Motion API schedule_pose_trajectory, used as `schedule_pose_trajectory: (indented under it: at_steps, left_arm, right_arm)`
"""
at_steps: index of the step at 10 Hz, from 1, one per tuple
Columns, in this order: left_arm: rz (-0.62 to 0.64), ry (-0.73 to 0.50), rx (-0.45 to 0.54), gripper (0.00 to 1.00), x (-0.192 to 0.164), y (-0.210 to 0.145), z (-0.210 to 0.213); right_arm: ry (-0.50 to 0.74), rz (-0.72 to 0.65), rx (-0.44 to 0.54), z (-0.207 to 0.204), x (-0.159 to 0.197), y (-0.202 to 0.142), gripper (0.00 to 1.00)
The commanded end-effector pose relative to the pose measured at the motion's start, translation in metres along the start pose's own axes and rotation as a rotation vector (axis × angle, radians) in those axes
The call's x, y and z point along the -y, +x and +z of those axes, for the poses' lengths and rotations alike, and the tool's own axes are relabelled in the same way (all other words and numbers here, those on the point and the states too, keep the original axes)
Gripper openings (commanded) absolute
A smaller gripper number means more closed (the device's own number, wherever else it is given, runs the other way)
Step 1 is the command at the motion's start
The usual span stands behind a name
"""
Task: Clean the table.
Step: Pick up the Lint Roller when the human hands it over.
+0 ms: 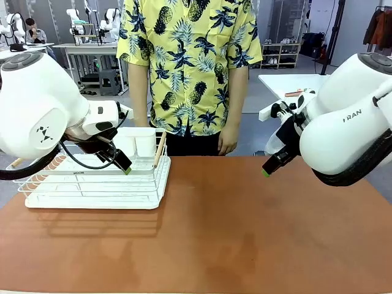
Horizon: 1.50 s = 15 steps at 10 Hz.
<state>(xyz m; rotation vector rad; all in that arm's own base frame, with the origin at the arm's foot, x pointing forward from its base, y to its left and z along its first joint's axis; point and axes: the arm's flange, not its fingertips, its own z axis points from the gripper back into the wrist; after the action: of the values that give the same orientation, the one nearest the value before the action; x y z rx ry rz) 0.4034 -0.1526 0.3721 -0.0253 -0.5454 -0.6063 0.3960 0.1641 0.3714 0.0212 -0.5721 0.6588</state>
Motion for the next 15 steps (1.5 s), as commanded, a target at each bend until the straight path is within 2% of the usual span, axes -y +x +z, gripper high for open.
schedule_pose_trajectory:
  at_steps: [1, 2, 3, 4, 5, 7, 9, 11, 12, 15]
  left_arm:
    - [0.044, -0.152, -0.030, 1.00, -0.014, 0.027, 0.039]
    - [0.116, -0.359, -0.086, 1.00, -0.038, 0.047, 0.080]
    - [0.236, -0.565, -0.112, 1.00, -0.069, 0.053, 0.110]
    - [0.338, -0.717, -0.084, 1.00, -0.093, 0.051, 0.128]
    - [0.463, -0.847, 0.015, 1.00, -0.117, 0.038, 0.144]
    - [0.731, -1.055, 0.224, 1.00, -0.161, -0.038, 0.159]
    - [0.922, -1.102, 0.372, 1.00, -0.184, -0.131, 0.168]
    - [1.096, -1.050, 0.424, 1.00, -0.208, -0.204, 0.163]
    - [1.173, -1.009, 0.433, 1.00, -0.219, -0.220, 0.160]
    - [1.252, -0.944, 0.473, 1.00, -0.231, -0.257, 0.171]
  right_arm:
    - [0.073, -0.027, 0.005, 0.037, 0.013, 0.016, 1.00]
    - [0.264, -0.131, 0.023, 0.079, 0.041, 0.032, 1.00]
    - [0.417, -0.190, 0.038, 0.100, 0.063, 0.032, 1.00]
    - [0.608, -0.297, 0.055, 0.118, 0.088, 0.028, 1.00]
    - [0.747, -0.388, 0.075, 0.130, 0.111, 0.020, 1.00]
    - [0.973, -0.588, 0.181, 0.145, 0.155, -0.026, 1.00]
    - [1.076, -0.759, 0.226, 0.144, 0.187, -0.105, 1.00]
    - [1.098, -0.905, 0.326, 0.126, 0.213, -0.184, 1.00]
    - [1.095, -0.958, 0.373, 0.122, 0.219, -0.208, 1.00]
    - [1.033, -1.084, 0.459, 0.127, 0.226, -0.263, 1.00]
